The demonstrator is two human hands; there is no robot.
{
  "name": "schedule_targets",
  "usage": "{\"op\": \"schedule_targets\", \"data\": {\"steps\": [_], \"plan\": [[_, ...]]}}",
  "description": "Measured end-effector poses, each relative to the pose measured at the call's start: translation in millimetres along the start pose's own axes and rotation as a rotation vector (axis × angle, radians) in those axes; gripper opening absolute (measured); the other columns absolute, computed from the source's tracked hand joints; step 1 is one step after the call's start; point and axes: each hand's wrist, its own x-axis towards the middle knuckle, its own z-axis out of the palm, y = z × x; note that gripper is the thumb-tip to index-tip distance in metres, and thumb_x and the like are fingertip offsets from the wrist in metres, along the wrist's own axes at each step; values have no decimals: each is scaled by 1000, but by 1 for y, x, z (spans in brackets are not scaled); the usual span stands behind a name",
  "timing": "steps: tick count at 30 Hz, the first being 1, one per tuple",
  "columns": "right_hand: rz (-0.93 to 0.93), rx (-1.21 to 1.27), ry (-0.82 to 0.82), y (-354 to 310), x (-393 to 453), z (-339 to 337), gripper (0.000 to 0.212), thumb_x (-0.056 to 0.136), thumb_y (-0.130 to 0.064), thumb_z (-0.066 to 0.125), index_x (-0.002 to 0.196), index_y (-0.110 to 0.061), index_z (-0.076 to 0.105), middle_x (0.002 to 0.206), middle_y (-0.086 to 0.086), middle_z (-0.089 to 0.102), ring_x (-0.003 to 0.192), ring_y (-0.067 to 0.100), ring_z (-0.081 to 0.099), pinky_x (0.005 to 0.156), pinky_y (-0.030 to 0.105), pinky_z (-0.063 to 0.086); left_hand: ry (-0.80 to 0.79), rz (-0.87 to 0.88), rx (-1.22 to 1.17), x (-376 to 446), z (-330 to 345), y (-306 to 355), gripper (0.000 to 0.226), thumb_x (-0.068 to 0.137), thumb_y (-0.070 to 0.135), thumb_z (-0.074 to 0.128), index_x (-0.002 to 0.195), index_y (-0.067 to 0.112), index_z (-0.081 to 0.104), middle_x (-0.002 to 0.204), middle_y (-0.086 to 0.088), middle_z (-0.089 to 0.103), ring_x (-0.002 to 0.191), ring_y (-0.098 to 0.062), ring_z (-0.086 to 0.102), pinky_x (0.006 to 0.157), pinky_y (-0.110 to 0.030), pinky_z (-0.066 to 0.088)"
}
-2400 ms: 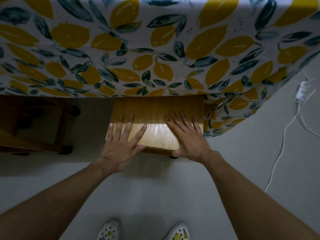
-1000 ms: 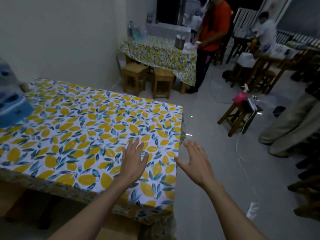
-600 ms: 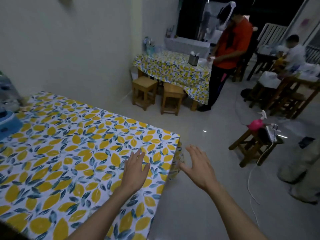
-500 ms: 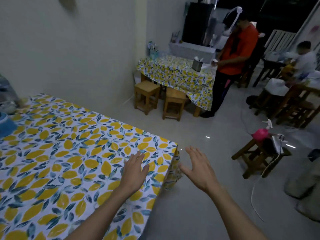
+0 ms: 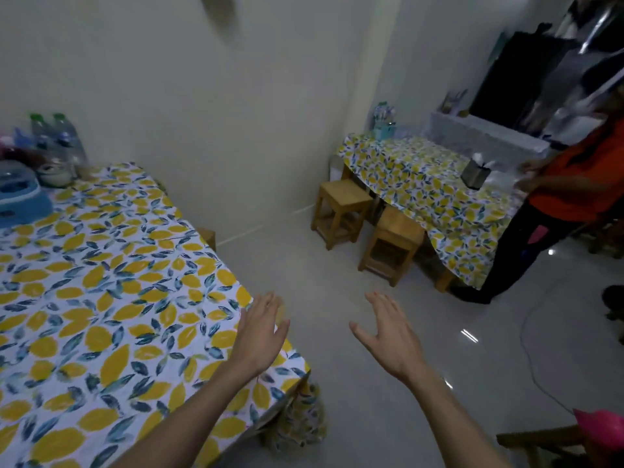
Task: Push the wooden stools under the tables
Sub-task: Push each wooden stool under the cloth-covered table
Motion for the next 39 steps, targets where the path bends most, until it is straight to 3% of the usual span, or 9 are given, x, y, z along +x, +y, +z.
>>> {"op": "schedule_targets", "data": {"steps": [5,9,19,28,35,37,39], "plan": [[-155,-26,-48,39,124,1,72,89,-60,45,148,-24,23,159,1,18,147,19,9,117,37,13,85,-101,1,90,27,13,52,97,32,41,144,12,29,157,-7,16,145,-27,7,118,-42,8],[-278,-79,-101,55,220,-8,72,90,-58,45,149,-22,23,159,2,18,146,20,10,118,37,9,109,-210,-17,163,41,24,61,92,43,34,145,13,28,157,-8,17,145,-28,8,117,-43,12],[-545,-132,-221,73,442,-12,74,91,-60,40,150,-22,18,160,3,15,147,21,7,117,37,5,208,-405,66,315,50,35,58,98,37,36,148,16,17,159,-3,8,146,-22,-3,116,-43,0],[-948,-123,-383,33,631,16,73,92,-56,43,150,-20,17,161,1,12,147,19,4,119,39,11,448,-791,26,417,66,22,63,98,41,33,150,15,8,160,-1,2,146,-20,-7,117,-44,0],[-1183,-127,-496,-34,722,73,76,91,-56,44,151,-19,17,160,3,14,147,20,6,119,37,7,538,-1012,73,460,53,-19,63,98,43,32,150,15,11,160,-2,3,146,-21,-7,119,-43,1],[-1250,-153,-541,-61,747,102,77,91,-56,44,151,-19,15,160,2,12,147,19,5,119,37,7,557,-1052,74,475,51,-44,65,96,48,30,149,15,12,159,-2,5,146,-21,-7,118,-42,-1],[-1309,-174,-585,-91,771,135,78,91,-57,43,151,-18,13,161,2,10,147,19,3,119,37,7,571,-1080,67,492,54,-77,79,88,65,16,149,15,13,159,-2,6,146,-20,-7,116,-40,-2]]}}
